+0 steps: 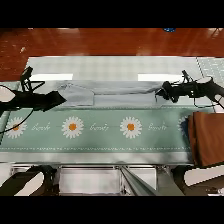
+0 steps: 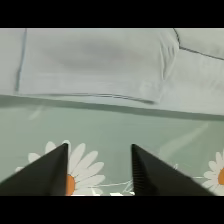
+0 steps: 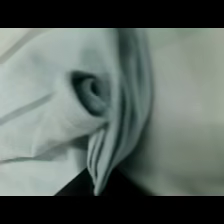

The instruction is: Fold the shirts.

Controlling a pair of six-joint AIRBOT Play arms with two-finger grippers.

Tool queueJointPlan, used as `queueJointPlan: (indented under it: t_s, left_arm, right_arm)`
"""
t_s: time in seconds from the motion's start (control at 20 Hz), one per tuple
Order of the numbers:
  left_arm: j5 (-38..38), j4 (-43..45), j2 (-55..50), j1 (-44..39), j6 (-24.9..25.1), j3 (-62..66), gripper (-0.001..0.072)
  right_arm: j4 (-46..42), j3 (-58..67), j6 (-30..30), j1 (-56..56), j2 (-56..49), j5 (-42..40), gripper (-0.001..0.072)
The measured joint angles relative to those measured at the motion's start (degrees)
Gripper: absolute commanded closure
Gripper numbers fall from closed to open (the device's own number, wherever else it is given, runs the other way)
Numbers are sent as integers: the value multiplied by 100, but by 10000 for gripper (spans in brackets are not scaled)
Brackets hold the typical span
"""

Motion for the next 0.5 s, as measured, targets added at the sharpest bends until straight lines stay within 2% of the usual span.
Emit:
queueJointPlan:
  t_s: [0.05,0.15,0.3,0.5]
  left_arm:
    - [2,-37,-24,-13,-4,-9,688]
    - [20,-120,-50,-35,42,-17,688]
    - [44,-557,-90,-140,400,15,688]
    - [160,-1014,-490,-750,745,348,688]
  right_arm:
    - [-2,96,-28,55,87,83,687]
    - [-236,208,-42,94,431,264,687]
    - [-903,188,57,122,1285,654,687]
    - [-1421,-533,164,140,3008,970,687]
